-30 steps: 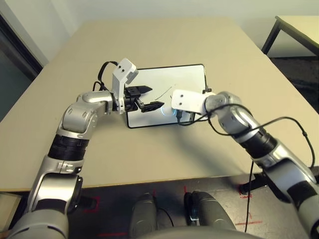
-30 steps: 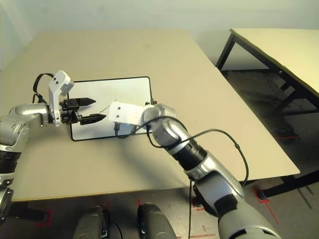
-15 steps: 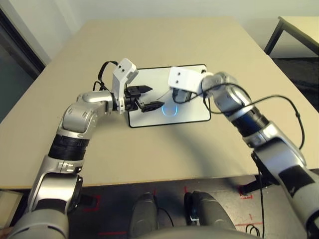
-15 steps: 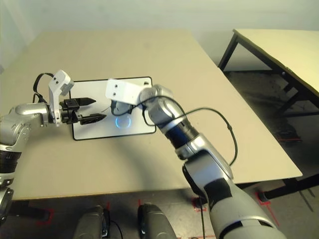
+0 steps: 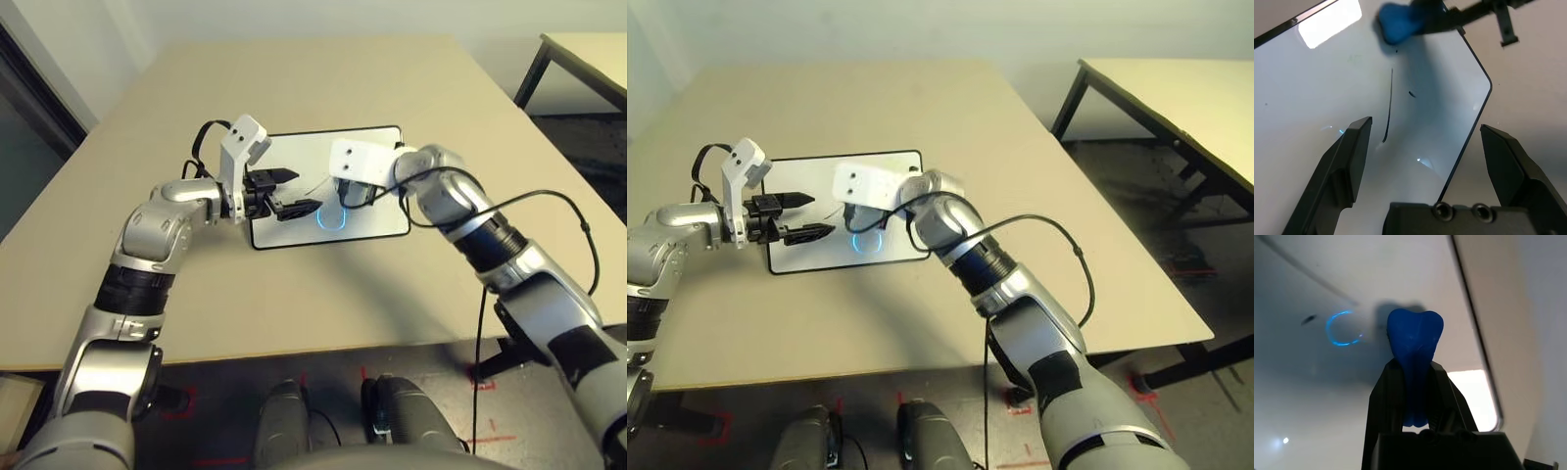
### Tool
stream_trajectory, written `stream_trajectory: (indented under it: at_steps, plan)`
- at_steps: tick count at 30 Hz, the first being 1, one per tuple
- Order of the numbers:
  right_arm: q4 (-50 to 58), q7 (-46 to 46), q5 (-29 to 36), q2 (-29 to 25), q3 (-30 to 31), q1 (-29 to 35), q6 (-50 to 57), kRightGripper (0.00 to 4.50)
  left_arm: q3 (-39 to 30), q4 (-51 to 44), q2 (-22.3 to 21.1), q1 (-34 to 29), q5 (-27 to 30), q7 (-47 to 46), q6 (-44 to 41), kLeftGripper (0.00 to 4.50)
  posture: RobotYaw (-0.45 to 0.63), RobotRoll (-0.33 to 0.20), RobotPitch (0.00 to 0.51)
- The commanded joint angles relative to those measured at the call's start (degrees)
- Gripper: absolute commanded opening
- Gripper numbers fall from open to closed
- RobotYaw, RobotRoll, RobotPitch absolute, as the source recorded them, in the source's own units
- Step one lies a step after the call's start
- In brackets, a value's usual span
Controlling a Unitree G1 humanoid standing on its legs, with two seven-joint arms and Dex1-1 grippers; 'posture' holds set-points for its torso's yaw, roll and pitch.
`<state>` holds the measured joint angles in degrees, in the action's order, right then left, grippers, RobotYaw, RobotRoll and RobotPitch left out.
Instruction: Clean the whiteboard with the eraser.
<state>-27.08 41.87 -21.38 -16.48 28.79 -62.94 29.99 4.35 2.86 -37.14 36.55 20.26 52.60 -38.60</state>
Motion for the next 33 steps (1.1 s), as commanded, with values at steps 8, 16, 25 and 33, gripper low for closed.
stream_trajectory:
  at_steps: [8, 16, 25, 33]
  plan:
    - [18.99, 8.87, -1.75, -3.16, 5.29, 12.59, 7.28, 0.59, 0.1, -0.15, -0.04, -0.13, -0.45, -0.17, -0.36, 4.5, -0.01, 0.0, 0.071]
    - [11.76, 5.94, -1.78, -1.25, 2.73, 7.73, 5.83, 0.59, 0.2, 0.04, 0.2, 0.02, -0.49, -0.24, -0.24, 4.5, -0.01, 0.0, 0.07]
    - [7.41, 4.64, -0.92, -0.14, 1.68, 5.34, 3.85, 0.59, 0.06, -0.3, 0.31, -0.33, -0.38, -0.46, -0.24, 4.5, 0.0, 0.0, 0.069]
    - [20.53, 10.0, -1.98, -2.21, 5.31, 12.69, 9.43, 0.59, -0.01, -0.58, 0.23, -0.53, -0.31, -0.6, -0.37, 4.5, 0.0, 0.0, 0.068]
